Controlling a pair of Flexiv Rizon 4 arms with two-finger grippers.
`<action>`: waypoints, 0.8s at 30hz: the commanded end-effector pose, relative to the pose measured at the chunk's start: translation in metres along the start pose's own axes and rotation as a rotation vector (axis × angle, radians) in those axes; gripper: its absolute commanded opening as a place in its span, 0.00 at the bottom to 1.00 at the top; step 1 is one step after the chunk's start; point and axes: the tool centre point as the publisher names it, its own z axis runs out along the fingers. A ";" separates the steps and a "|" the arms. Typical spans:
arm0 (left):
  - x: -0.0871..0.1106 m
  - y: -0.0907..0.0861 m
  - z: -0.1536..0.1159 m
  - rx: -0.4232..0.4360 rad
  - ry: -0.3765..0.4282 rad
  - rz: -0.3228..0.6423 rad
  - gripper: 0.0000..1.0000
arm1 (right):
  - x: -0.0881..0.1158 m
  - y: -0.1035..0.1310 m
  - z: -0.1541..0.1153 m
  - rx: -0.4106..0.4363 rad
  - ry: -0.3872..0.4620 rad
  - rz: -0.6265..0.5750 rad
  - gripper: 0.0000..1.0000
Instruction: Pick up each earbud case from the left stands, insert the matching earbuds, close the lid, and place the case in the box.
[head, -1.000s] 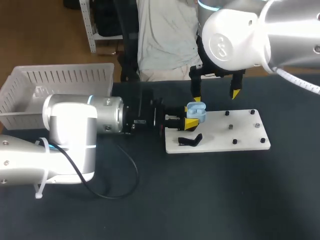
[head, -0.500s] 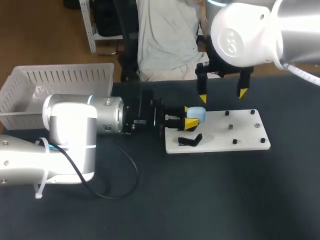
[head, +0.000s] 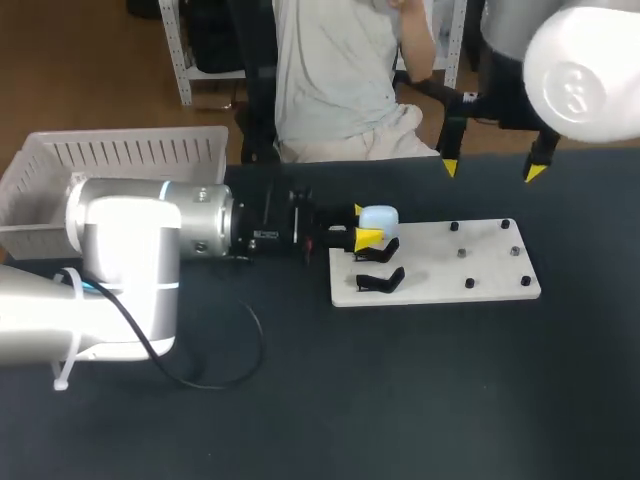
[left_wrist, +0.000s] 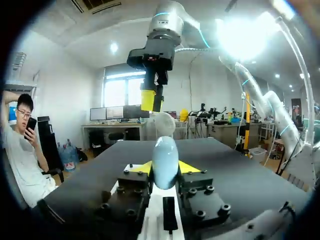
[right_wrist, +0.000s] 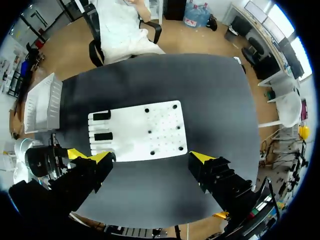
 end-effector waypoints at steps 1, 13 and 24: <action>-0.024 -0.005 -0.053 -0.106 0.074 0.010 0.00 | 0.009 -0.016 -0.001 -0.051 -0.149 0.000 1.00; -0.042 0.061 -0.190 -0.443 0.335 -0.031 0.00 | 0.009 -0.016 -0.001 -0.051 -0.149 0.000 1.00; 0.000 0.129 -0.294 -0.757 0.404 -0.251 0.00 | 0.009 -0.016 -0.001 -0.051 -0.149 0.000 1.00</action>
